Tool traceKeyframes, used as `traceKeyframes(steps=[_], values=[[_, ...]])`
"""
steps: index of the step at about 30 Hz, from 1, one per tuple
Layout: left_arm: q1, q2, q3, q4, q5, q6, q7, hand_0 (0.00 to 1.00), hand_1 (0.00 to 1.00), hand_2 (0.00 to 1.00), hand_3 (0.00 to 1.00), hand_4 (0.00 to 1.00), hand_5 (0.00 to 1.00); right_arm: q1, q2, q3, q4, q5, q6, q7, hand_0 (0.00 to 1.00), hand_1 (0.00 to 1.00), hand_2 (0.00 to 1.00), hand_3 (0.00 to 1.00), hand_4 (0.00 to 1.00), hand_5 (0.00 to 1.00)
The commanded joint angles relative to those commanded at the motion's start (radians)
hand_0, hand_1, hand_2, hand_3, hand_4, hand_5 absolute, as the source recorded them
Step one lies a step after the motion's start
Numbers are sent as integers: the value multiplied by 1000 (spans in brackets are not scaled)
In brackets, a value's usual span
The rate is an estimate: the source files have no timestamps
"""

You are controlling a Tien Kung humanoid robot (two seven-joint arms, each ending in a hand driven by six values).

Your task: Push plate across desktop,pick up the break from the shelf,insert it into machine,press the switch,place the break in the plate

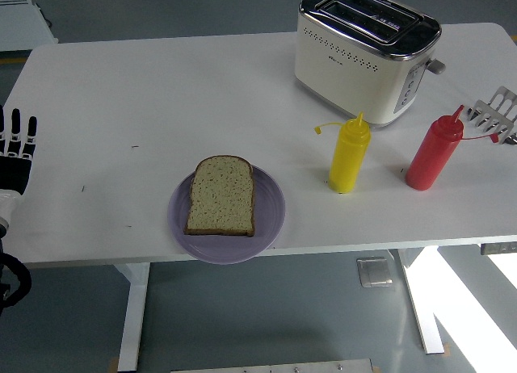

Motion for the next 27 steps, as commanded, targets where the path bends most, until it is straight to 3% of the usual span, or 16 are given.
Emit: traceKeyframes(steps=[27], values=[[-1, 1, -7, -2, -3, 6, -3, 749, 665, 610, 602, 718, 998, -3, 3, 8, 17, -19, -5, 3, 778, 710, 693, 665, 743, 529]])
